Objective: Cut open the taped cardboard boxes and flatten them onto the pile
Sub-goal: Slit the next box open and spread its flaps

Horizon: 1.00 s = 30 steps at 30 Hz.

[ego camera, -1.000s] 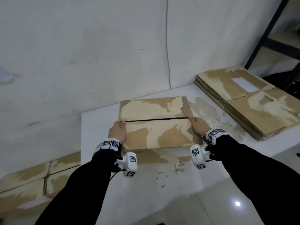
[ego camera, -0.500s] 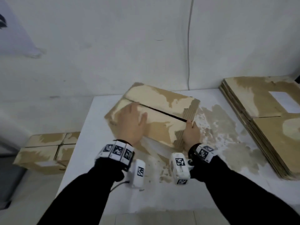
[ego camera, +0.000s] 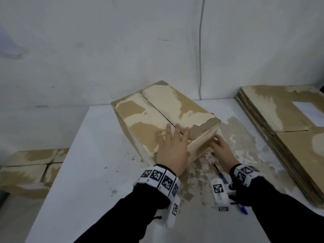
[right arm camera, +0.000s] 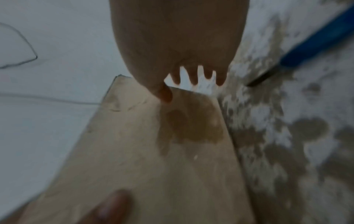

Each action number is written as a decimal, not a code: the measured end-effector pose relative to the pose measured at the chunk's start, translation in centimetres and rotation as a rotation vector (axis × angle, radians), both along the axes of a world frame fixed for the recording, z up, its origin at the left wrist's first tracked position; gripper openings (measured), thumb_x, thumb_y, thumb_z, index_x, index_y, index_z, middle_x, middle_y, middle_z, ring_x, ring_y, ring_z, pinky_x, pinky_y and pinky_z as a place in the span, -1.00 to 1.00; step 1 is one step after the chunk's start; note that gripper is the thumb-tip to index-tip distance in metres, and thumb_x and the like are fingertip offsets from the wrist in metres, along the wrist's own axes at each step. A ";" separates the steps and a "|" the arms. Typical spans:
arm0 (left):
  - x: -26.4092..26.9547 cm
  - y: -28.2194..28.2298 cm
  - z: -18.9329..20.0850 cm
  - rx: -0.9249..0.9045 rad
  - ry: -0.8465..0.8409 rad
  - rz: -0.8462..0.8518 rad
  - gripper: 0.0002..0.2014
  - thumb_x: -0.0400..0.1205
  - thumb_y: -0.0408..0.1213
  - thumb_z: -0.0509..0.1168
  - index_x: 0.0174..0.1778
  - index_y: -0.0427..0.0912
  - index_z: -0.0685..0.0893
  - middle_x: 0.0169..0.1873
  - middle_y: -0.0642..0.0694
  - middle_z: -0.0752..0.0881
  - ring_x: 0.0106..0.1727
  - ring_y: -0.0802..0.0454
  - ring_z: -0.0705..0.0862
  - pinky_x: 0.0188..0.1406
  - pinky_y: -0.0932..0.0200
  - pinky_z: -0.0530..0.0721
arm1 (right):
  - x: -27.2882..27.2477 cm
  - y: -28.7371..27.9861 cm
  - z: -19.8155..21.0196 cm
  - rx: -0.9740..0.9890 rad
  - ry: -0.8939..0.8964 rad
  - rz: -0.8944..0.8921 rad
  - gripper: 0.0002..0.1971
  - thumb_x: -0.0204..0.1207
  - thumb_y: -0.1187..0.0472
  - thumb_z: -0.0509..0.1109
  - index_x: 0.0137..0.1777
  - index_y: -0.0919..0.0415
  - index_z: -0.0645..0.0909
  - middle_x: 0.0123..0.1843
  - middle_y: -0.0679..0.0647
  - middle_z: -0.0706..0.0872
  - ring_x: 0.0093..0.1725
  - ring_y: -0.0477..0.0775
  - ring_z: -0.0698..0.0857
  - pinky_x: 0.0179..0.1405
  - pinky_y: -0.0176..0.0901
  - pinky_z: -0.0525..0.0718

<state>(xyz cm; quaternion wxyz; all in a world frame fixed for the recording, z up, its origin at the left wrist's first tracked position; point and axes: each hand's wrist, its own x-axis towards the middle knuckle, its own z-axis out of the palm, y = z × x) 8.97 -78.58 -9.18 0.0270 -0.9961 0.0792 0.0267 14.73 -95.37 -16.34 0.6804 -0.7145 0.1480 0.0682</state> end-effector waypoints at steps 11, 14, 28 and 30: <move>-1.9 6.6 1.7 -1.079 -0.220 -0.090 -0.27 0.60 0.11 0.27 0.63 0.31 0.04 0.65 0.18 0.16 0.68 0.12 0.07 0.63 -0.03 0.18 | -5.7 4.9 6.3 0.347 -0.219 -0.041 -0.77 0.60 0.00 0.26 0.21 -0.05 0.59 0.18 -0.08 0.73 0.15 -0.02 0.71 0.04 -0.08 0.68; -1.8 7.5 1.3 -1.428 -0.183 0.060 -0.37 0.62 -0.13 0.37 0.59 0.12 0.26 0.49 0.03 0.48 0.40 0.23 0.53 0.28 0.21 0.62 | -5.4 5.3 9.1 0.084 -0.460 -0.010 -0.65 0.57 0.02 0.35 0.34 0.00 0.55 0.15 -0.10 0.76 0.11 -0.09 0.73 0.05 -0.01 0.75; -0.9 12.6 1.0 -0.580 -0.133 0.180 -0.47 0.71 0.06 0.09 0.63 0.09 0.24 0.66 -0.14 0.12 0.67 -0.08 0.04 0.52 -0.17 0.26 | -7.5 11.9 6.2 -1.178 -0.720 0.614 -0.33 0.60 -0.04 0.27 0.66 -0.05 0.08 0.69 0.03 0.10 0.67 0.07 0.03 0.60 0.15 -0.09; -1.1 12.7 -0.6 -0.378 -0.179 0.140 -0.49 0.73 0.04 -0.01 0.62 0.03 0.26 0.63 -0.12 0.20 0.65 -0.12 0.06 0.40 -0.18 0.40 | -8.6 9.4 4.9 -0.887 -0.746 0.308 -0.46 0.63 0.07 0.26 0.59 0.08 0.28 0.61 0.11 0.30 0.61 0.10 0.21 0.61 0.14 0.09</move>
